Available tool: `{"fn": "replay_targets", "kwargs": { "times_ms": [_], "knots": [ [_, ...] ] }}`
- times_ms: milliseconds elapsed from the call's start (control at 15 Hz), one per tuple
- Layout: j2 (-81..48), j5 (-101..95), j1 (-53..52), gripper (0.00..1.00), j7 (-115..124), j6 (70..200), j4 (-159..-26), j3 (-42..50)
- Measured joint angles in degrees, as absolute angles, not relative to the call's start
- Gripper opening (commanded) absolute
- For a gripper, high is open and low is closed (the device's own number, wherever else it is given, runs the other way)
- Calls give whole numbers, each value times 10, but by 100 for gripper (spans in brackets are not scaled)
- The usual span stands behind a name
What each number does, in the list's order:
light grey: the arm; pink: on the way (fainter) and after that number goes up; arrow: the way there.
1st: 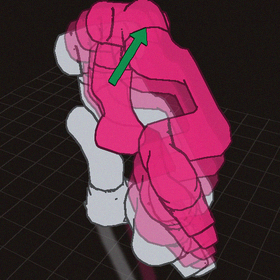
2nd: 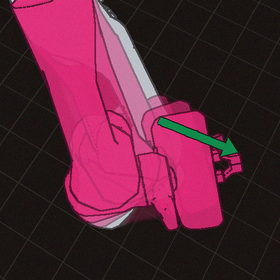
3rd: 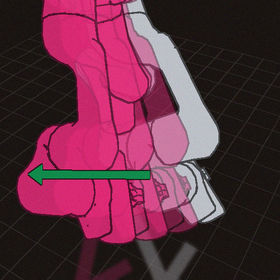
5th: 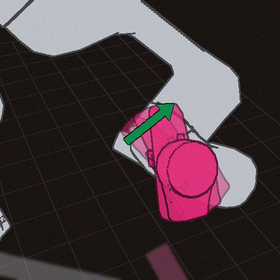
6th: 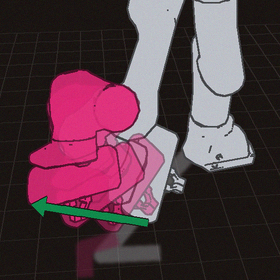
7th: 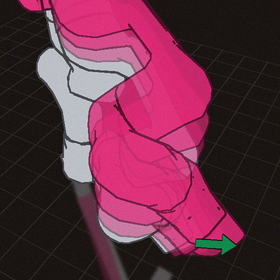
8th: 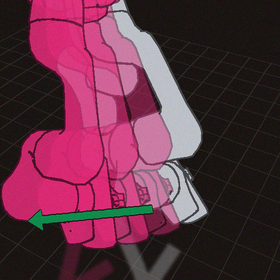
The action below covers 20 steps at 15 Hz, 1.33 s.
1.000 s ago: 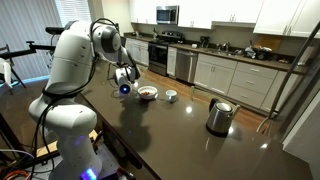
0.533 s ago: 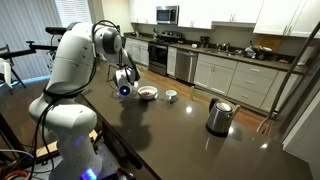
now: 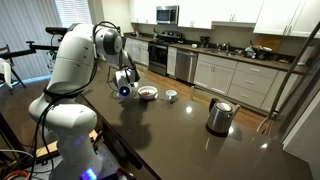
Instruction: Pick up the small glass cup and pour its contents in the white bowl. Put the small glass cup back on the table.
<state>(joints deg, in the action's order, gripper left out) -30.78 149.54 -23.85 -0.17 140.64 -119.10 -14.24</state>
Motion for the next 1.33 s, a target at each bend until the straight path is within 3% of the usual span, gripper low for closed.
{"fn": "replay_targets", "kwargs": {
  "times_ms": [200,267,333,400,1333],
  "knots": [
    [-308,1495,-242,57,2,1423,-1184,-143],
    [-308,1495,-243,88,3,1430,-1181,-143],
    [-308,1495,-243,97,4,1438,-1178,-144],
    [-308,1495,-244,100,6,1447,-1174,-145],
    [-297,1440,-245,100,56,1597,-1151,-164]
  ]
}}
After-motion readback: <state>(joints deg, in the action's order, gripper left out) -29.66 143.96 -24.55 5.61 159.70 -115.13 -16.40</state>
